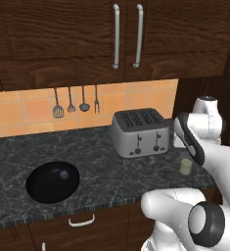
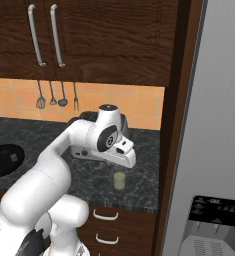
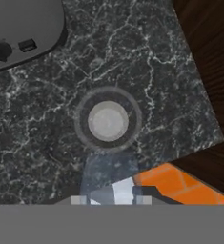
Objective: Grab a lemon wedge from the fridge and one ice cube from the ice bowl, and put them in the glass of lemonade.
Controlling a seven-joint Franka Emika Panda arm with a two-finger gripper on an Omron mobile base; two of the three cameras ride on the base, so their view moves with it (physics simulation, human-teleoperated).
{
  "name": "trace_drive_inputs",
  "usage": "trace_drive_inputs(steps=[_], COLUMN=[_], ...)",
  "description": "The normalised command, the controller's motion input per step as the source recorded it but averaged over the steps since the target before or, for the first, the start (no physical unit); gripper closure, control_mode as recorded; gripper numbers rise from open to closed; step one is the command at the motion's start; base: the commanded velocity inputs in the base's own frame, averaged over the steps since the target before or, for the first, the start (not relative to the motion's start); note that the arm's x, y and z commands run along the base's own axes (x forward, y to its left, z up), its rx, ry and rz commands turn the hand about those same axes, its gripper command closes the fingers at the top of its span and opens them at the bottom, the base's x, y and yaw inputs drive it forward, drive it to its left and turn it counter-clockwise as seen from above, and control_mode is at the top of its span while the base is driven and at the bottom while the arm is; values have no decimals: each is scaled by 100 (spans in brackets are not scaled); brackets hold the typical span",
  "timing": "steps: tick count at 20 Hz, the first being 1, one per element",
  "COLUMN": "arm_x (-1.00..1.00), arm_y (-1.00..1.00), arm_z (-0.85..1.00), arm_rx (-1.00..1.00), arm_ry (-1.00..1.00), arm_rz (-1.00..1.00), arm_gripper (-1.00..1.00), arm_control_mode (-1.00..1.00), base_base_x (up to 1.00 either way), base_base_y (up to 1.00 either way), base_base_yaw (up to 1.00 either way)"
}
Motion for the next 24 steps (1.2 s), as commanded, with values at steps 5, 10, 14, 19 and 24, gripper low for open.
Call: trace_drive_inputs(steps=[5, 10, 14, 19, 24], arm_x=[34, 32, 14, -6, -15], arm_y=[-5, -4, -25, -5, 0], arm_z=[-1, -9, -31, -11, -3], arm_rx=[0, 0, 0, 4, 1], arm_ry=[0, 1, 2, -4, -7], arm_rz=[1, 4, 0, 0, 0], arm_gripper=[100, 100, 100, 100, 100], arm_control_mode=[-100, -100, -100, -100, -100], base_base_x=[0, 0, 0, 0, 0], base_base_y=[0, 0, 0, 0, 0], base_base_yaw=[0, 0, 0, 0, 0])
